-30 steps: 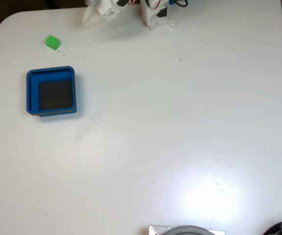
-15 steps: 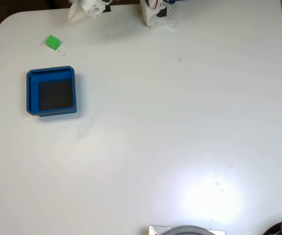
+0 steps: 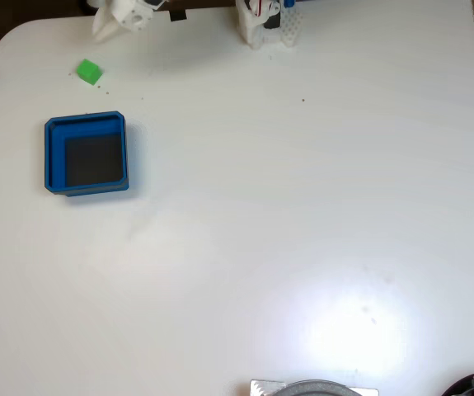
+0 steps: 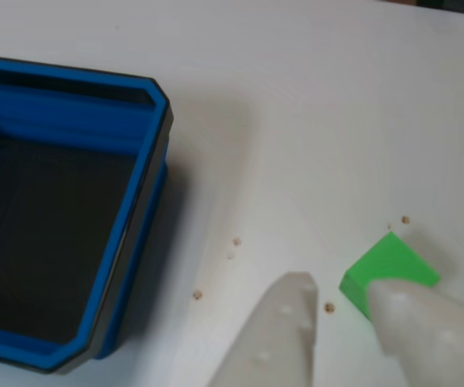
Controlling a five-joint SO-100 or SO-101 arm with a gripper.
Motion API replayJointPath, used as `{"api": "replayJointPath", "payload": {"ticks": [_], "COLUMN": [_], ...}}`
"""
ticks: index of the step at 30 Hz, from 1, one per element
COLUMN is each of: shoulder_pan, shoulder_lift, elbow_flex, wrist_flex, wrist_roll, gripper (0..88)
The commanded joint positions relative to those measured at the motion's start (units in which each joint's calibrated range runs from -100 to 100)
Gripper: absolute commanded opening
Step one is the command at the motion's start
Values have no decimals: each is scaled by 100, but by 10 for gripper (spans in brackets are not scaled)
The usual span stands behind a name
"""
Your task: Pick up green cube and drop it in the blue box
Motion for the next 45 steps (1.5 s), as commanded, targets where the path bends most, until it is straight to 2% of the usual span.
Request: {"api": "replayJointPath", "payload": {"ticks": [1,25,31,37,45], "shoulder_pan": [13,28,51,51,66], "shoulder_lift": [449,3668,3852,3844,3844], "elbow_flex": [-792,-3942,-4086,-4095,-4095], "wrist_flex": [-143,-53,12,713,1039], "wrist_roll": [-15,-10,-10,-5,-10], "gripper": [23,23,23,23,23]}}
